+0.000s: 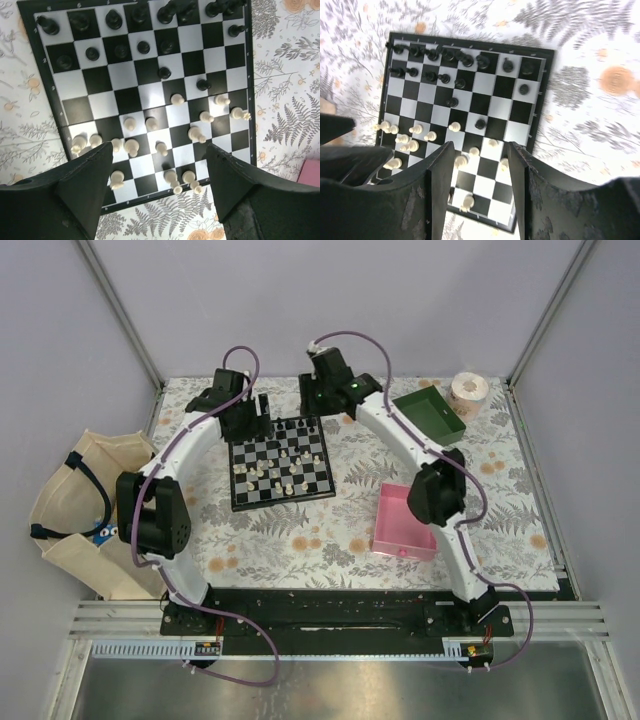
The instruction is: Set up the chess pieces on the board
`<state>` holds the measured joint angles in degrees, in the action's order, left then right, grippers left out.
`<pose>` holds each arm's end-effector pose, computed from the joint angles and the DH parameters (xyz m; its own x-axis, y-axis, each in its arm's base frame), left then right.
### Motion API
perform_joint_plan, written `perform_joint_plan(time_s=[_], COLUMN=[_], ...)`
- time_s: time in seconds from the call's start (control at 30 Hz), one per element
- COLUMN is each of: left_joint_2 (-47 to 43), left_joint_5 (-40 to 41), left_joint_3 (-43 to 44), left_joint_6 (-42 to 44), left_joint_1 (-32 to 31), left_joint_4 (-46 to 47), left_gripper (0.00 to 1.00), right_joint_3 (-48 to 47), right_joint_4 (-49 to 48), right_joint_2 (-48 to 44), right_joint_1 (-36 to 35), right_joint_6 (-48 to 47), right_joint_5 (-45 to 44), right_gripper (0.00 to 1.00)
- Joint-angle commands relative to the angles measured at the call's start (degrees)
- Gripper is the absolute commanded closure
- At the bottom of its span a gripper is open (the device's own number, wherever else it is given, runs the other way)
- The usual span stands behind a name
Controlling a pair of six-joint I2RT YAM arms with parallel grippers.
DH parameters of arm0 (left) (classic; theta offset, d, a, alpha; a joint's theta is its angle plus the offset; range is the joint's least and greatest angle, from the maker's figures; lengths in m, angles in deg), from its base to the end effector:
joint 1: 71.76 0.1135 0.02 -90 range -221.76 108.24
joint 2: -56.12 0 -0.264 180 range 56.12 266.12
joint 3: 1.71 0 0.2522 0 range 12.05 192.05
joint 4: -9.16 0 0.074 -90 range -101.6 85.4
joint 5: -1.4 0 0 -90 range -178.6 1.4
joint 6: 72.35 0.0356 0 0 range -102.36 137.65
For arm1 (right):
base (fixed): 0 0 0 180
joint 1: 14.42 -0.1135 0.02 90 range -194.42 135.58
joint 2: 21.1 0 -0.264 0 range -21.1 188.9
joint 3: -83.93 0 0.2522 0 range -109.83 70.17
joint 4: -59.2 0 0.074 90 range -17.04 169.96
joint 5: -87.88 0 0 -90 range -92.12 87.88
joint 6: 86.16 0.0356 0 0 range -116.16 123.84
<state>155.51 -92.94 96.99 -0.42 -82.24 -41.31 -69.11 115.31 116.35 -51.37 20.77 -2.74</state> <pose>0.3770 -0.0725 0.2856 -0.7989 -0.1668 -0.5779 -0.0208 0.9679 -0.2506 0.4324 0.3247 0.2886 -0.6698 -0.1395 -0.7293 -0.4175 0.8829 0.2146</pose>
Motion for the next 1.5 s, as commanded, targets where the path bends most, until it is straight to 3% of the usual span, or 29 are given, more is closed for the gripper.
perform_joint_plan(time_s=[0.0,0.23,0.5,0.97,1.47], left_joint_2=[4.13,11.6,17.85,25.14,28.13], left_joint_5=[2.84,3.02,4.07,7.5,7.33], left_joint_3=[6.98,12.43,15.69,23.24,24.83], left_joint_6=[1.28,-0.83,-3.91,-5.75,-6.37], left_joint_1=[-1.91,-3.84,-4.81,-4.81,-4.81], left_joint_4=[-1.08,-2.05,-3.1,-4.25,-4.16], left_gripper=[0.22,0.27,0.37,0.42,0.48], right_joint_3=[9.88,30.62,45.23,49.99,51.22], right_joint_4=[-1.57,-7.09,-8.77,-9.04,-8.78], right_joint_2=[-14.2,-31.78,-45.94,-49.03,-48.94], right_joint_1=[5.38,9.35,12.25,12.69,13.3], right_joint_6=[5.47,6.54,8.12,8.65,8.3], right_joint_5=[-1.75,3.34,8.44,14.07,14.07], right_gripper=[0.44,0.42,0.4,0.41,0.41])
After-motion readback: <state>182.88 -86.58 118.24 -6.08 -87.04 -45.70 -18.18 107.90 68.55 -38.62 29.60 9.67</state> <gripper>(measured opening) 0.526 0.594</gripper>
